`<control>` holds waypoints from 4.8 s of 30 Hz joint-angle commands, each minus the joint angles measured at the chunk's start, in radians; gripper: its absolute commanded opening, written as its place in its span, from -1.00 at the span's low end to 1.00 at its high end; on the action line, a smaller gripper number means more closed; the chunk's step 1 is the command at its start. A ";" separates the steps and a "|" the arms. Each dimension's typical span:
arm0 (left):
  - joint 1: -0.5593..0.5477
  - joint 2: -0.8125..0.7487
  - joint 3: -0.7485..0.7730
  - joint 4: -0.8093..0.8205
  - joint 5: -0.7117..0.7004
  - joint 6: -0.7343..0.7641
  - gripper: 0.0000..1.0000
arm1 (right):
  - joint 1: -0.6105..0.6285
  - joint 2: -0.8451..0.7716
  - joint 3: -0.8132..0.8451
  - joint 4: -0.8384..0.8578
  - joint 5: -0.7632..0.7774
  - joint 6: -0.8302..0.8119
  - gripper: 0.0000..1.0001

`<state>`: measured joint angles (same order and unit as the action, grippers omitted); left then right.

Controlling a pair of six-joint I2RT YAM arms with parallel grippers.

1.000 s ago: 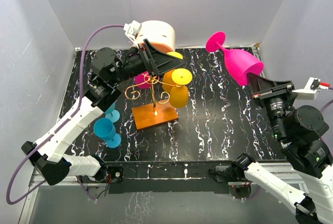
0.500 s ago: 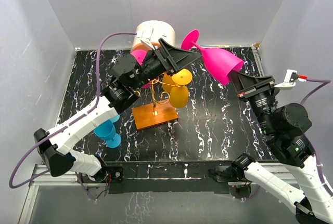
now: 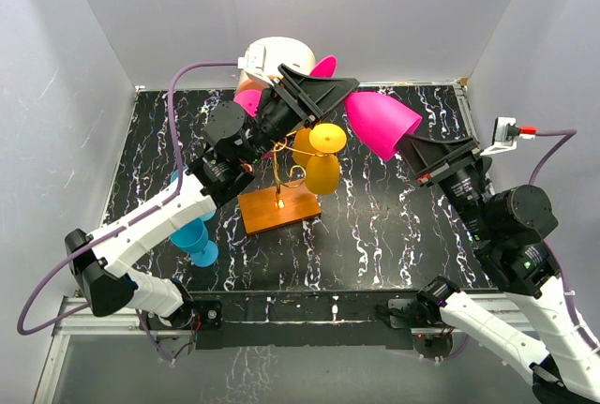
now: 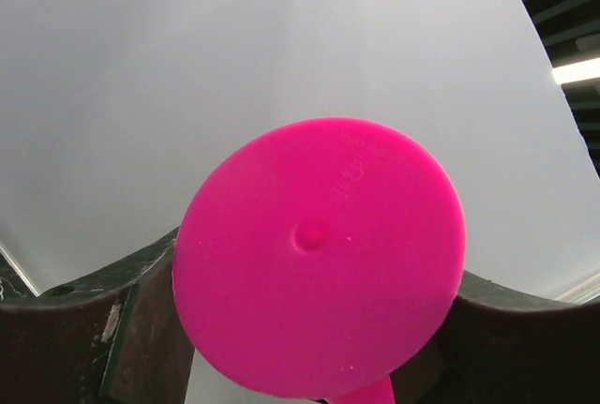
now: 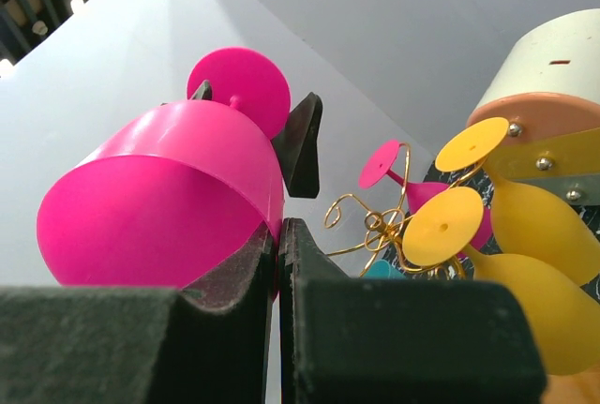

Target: Place the wine glass upside down on the wine glass rack

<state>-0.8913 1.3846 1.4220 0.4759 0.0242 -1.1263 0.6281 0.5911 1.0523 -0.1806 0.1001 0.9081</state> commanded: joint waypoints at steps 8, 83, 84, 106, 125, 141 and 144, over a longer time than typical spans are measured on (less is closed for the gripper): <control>-0.006 -0.084 -0.027 0.093 -0.065 0.053 -0.84 | 0.004 -0.005 -0.048 0.051 -0.139 -0.022 -1.00; -0.006 -0.491 0.324 -1.122 -0.331 1.028 -1.00 | 0.004 0.259 0.303 -0.133 -0.505 0.105 0.41; -0.006 -0.499 0.315 -1.122 -0.330 1.041 -1.00 | 0.004 0.273 0.302 -0.109 -0.515 0.121 0.40; -0.005 -0.606 0.088 -1.008 -0.341 1.246 -1.00 | 0.227 0.669 0.565 0.021 -0.443 0.299 0.27; -0.005 -0.550 0.084 -0.998 -0.227 1.289 -1.00 | 0.313 0.787 0.647 0.025 -0.378 0.356 0.07; -0.005 -0.545 0.112 -1.049 -0.237 1.287 -1.00 | 0.329 0.835 0.589 0.144 -0.439 0.497 -0.83; -0.005 -0.552 0.112 -1.059 -0.262 1.278 -1.00 | 0.334 0.832 0.572 0.165 -0.430 0.508 -1.00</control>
<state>-0.8982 0.8410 1.5070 -0.5831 -0.2142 0.1566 0.9501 1.4296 1.6333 -0.1276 -0.3191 1.3952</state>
